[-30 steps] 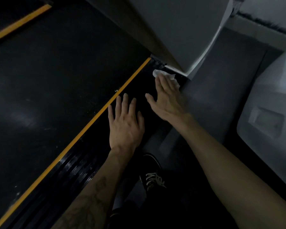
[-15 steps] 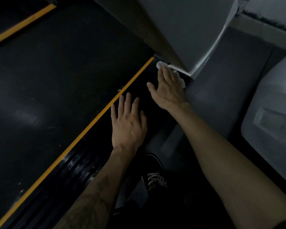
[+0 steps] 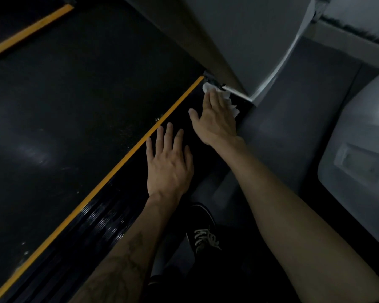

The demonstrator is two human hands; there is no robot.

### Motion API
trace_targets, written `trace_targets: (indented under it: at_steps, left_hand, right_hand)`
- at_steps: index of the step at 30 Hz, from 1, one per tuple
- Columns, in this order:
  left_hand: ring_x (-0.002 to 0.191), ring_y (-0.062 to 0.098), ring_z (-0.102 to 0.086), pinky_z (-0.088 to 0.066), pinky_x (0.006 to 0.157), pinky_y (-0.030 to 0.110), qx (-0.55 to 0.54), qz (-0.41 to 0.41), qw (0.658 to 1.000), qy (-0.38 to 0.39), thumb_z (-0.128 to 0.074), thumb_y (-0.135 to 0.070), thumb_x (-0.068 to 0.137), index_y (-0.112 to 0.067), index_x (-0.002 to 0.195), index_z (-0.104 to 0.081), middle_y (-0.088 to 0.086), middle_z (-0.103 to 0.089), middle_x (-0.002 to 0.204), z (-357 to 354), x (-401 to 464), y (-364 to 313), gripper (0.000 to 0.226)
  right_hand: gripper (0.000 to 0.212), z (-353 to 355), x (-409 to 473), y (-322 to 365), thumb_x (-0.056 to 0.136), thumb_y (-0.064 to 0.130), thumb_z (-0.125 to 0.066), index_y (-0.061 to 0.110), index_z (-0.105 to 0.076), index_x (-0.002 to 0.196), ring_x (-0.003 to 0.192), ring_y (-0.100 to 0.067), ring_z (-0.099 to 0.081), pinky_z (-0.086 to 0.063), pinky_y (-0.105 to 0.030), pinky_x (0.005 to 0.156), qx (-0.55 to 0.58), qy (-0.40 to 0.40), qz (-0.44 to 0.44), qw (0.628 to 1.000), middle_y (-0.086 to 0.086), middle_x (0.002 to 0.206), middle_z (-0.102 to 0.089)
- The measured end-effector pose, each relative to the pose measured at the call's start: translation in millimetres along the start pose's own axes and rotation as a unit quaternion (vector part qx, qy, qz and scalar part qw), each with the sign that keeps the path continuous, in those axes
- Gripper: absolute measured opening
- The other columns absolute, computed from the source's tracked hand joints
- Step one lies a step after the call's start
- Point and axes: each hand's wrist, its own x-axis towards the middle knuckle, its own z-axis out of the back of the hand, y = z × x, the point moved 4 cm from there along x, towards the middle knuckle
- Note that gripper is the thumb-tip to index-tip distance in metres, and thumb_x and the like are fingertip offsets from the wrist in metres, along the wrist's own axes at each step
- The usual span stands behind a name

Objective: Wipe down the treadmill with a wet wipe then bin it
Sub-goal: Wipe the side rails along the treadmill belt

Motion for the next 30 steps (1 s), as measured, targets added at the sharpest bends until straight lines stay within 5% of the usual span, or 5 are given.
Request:
trace_targets:
  at_steps: [18,30]
  left_hand:
    - [0.160,0.023,0.001,-0.001,0.129,0.048,0.005,0.004,1.000,0.013,-0.012,-0.046,0.105,-0.021,0.162,-0.026,0.006,-0.012,0.172,0.6,2.3,1.5,0.064]
    - [0.160,0.023,-0.002,-0.004,0.129,0.050,0.001,0.006,1.000,0.003,-0.015,-0.045,0.106,-0.021,0.161,-0.029,0.006,-0.015,0.172,-0.9,0.9,1.4,0.062]
  right_hand:
    - [0.080,-4.3,20.1,11.1,0.108,0.049,-0.028,-0.010,-0.006,0.157,0.158,-0.033,-0.002,-0.003,-0.047,0.128,-0.052,-0.034,-0.054,0.997,-0.025,0.169,-0.003]
    - [0.081,0.7,33.2,-1.1,0.107,0.054,-0.029,-0.001,-0.007,0.161,0.158,-0.024,0.002,0.000,-0.042,0.128,-0.021,-0.022,0.007,1.000,-0.012,0.172,0.000]
